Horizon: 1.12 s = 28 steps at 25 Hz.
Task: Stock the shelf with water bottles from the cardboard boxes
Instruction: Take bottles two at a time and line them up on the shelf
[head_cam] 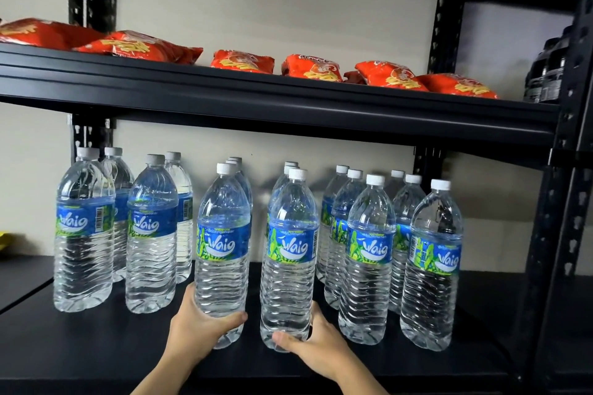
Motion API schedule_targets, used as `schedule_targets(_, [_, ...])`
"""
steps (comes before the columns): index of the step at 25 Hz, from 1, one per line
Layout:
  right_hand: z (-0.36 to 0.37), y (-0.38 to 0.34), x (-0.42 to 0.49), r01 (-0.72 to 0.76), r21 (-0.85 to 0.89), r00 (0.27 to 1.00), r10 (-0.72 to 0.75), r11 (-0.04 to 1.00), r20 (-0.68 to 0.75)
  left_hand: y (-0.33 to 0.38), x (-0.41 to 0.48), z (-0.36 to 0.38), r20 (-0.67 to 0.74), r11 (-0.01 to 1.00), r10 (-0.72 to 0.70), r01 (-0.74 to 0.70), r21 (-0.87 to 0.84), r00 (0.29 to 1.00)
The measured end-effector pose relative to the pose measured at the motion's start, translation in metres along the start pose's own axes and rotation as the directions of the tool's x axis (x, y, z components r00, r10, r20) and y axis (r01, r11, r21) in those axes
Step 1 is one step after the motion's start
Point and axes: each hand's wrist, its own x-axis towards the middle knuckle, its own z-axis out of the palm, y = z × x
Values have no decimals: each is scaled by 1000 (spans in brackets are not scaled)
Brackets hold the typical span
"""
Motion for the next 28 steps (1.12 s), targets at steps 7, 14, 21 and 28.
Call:
schedule_targets(7, [1,0,-1,38,3,999,-38,999,-26,3,-2,-1,7,1000,-1,1,22,1000])
schedule_targets(14, [3,2,3,18,-32,999,-19,999,-27,2,-1,-2,25,999,0,-1,37,1000])
schedule_targets(21, [2,-1,1,9,-21,1000,-9,1000,-6,6,-3,-3,41,999,2,-4,37,999])
schedule_targets(28, [2,-2,0,-17,-18,1000,17,1000,2,9,-5,-5,38,999,-11,9,41,999])
